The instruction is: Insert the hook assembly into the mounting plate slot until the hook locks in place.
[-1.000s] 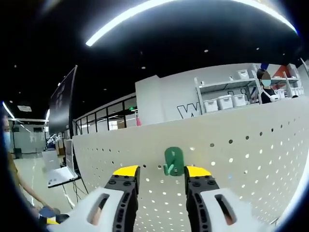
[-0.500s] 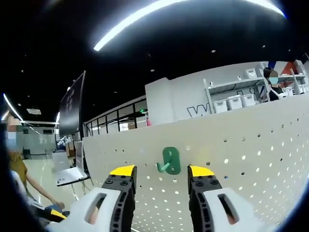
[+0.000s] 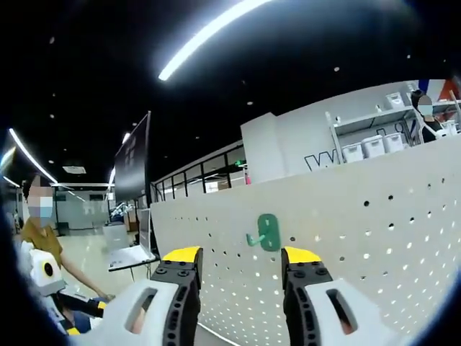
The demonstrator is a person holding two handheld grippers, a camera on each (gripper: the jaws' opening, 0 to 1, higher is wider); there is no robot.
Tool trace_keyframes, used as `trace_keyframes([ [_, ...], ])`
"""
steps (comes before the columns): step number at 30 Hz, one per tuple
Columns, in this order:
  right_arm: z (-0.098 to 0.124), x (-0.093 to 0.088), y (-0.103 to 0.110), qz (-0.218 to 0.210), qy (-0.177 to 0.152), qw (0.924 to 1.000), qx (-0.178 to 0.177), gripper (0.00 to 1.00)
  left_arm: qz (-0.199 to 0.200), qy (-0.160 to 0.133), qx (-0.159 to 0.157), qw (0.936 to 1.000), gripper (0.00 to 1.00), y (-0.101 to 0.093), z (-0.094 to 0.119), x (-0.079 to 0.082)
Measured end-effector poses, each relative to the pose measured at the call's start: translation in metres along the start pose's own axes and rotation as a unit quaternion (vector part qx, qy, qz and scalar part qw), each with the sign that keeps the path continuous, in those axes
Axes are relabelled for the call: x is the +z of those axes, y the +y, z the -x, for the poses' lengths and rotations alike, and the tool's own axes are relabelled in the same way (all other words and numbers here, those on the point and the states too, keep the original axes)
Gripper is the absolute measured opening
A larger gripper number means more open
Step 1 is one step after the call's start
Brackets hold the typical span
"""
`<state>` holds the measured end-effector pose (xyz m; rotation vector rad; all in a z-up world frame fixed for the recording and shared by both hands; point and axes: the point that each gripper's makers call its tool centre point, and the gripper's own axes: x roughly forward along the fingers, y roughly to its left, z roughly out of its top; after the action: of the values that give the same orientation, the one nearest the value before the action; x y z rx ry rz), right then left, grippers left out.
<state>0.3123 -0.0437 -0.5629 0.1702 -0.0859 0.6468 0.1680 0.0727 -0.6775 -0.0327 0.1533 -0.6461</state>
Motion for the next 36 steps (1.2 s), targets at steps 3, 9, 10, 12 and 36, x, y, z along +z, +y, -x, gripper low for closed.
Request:
trace_keyframes([
  [3, 0.009, -0.004, 0.001, 0.009, 0.005, 0.9999, 0.004, 0.42, -0.001, 0.002, -0.003, 1.0, 0.65, 0.0, 0.0, -0.001],
  [9, 0.029, -0.014, 0.001, 0.016, 0.017, 0.9997, 0.012, 0.44, -0.008, 0.004, -0.009, 0.9999, 0.66, 0.0, -0.002, -0.001],
  [10, 0.034, -0.016, 0.002, 0.018, 0.021, 0.9995, 0.014, 0.44, -0.008, 0.004, -0.009, 0.9999, 0.66, 0.0, -0.002, -0.001],
  [12, 0.041, -0.021, -0.001, 0.012, 0.025, 0.9995, 0.015, 0.45, -0.007, 0.006, -0.008, 0.9999, 0.66, 0.0, -0.002, -0.002],
  [36, 0.107, -0.066, -0.013, 0.002, 0.081, 0.9966, 0.016, 0.48, -0.007, 0.019, -0.01, 0.9998, 0.68, 0.006, -0.001, -0.01],
])
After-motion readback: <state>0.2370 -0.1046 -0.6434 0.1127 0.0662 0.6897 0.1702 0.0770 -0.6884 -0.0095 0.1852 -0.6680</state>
